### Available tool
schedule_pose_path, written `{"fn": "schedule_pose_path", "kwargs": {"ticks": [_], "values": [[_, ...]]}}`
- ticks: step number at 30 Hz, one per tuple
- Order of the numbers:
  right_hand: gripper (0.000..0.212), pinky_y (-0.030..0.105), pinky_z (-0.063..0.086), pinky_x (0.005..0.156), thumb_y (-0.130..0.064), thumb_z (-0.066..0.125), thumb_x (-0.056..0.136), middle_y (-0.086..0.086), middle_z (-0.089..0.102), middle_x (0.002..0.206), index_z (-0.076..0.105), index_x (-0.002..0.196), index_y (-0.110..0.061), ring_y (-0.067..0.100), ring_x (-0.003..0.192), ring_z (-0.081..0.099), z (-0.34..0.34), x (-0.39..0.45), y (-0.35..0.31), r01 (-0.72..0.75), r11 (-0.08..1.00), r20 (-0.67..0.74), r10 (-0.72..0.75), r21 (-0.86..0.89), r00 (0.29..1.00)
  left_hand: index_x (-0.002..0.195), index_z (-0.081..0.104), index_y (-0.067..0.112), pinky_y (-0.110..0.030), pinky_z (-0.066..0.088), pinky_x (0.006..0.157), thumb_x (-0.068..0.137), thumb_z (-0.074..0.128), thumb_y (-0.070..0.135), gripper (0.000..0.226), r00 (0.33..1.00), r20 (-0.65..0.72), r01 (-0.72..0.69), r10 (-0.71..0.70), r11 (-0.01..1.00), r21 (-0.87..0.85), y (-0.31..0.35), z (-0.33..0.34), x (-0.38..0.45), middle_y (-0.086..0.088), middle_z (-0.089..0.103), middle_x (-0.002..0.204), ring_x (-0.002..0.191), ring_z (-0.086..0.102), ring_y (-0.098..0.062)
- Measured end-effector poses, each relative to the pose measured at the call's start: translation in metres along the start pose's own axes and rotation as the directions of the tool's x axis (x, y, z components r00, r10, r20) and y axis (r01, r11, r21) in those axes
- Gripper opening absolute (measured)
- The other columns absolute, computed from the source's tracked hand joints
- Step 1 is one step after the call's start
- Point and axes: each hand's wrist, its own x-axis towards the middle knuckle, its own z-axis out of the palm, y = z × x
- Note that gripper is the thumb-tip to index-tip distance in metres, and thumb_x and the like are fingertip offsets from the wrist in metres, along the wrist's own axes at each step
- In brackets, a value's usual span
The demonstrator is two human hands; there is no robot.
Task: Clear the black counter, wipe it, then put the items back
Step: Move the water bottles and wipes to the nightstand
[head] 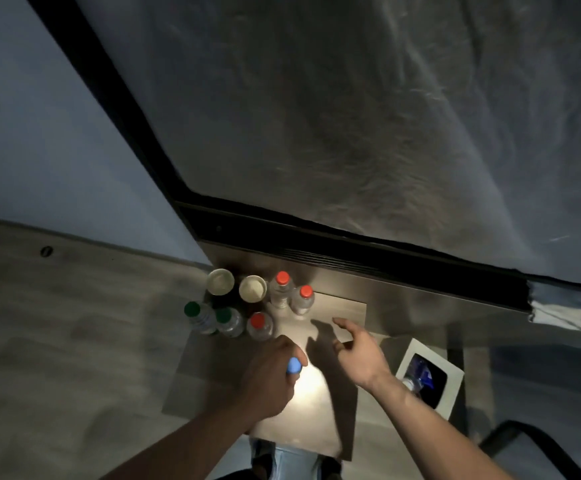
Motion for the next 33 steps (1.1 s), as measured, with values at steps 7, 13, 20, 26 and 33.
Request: {"fn": "schedule_pose_path", "kwargs": {"ticks": [7, 13, 20, 26, 33], "values": [[0.063, 0.04, 0.055, 0.104, -0.029, 0.06, 0.089, 0.0, 0.068, 0.133, 0.048, 0.151, -0.03, 0.021, 0.117, 0.069, -0.043, -0.006, 0.083, -0.158, 0.987, 0.039, 0.16, -0.037, 0.986, 0.108, 0.065, 0.017, -0.011, 0.032, 0.088, 0.085, 0.06, -0.002, 0.031, 0.996, 0.071, 0.047, -0.053, 0.995, 0.084, 0.036, 0.063, 0.081, 0.001, 0.062, 0.111, 0.106, 0.057, -0.014], [0.065, 0.036, 0.04, 0.119, -0.016, 0.063, 0.094, 0.0, 0.045, 0.158, 0.044, 0.155, -0.023, 0.024, 0.142, 0.048, -0.074, -0.012, 0.103, -0.164, 0.979, 0.054, 0.172, -0.12, 0.984, 0.109, 0.067, 0.02, -0.013, 0.033, 0.083, 0.082, 0.067, -0.003, 0.036, 0.987, 0.07, 0.136, -0.145, 0.983, 0.126, 0.047, 0.095, 0.138, -0.003, 0.063, 0.121, 0.111, 0.061, -0.022], [0.055, 0.028, 0.038, 0.115, -0.014, 0.061, 0.094, 0.003, 0.051, 0.15, 0.053, 0.147, -0.024, 0.023, 0.137, 0.053, -0.098, -0.01, 0.104, -0.082, 0.98, 0.072, 0.097, -0.181, 0.993, 0.112, 0.066, 0.02, -0.034, 0.046, 0.101, 0.076, 0.07, 0.001, 0.041, 0.964, -0.042, 0.264, -0.261, 0.951, 0.161, 0.046, 0.091, 0.182, -0.008, 0.053, 0.126, 0.114, 0.058, -0.03], [0.037, 0.035, 0.051, 0.1, -0.024, 0.062, 0.095, 0.005, 0.061, 0.138, 0.063, 0.132, -0.026, 0.027, 0.121, 0.064, -0.109, -0.024, 0.109, -0.008, 0.989, 0.071, 0.018, -0.145, 0.997, 0.133, 0.058, 0.014, -0.032, 0.039, 0.109, 0.082, 0.07, 0.007, 0.052, 0.944, -0.061, 0.328, -0.323, 0.937, 0.121, 0.051, 0.091, 0.19, -0.011, 0.044, 0.144, 0.128, 0.052, -0.031], [0.057, 0.022, 0.034, 0.108, -0.021, 0.062, 0.096, 0.001, 0.052, 0.15, 0.048, 0.151, -0.024, 0.02, 0.139, 0.048, -0.115, -0.06, 0.102, 0.043, 0.986, 0.121, -0.024, -0.159, 0.992, 0.151, 0.042, 0.01, -0.031, 0.031, 0.116, 0.086, 0.067, 0.016, 0.07, 0.955, -0.002, 0.288, -0.296, 0.93, 0.229, 0.071, 0.077, 0.152, -0.014, 0.035, 0.158, 0.146, 0.036, -0.031]]}}
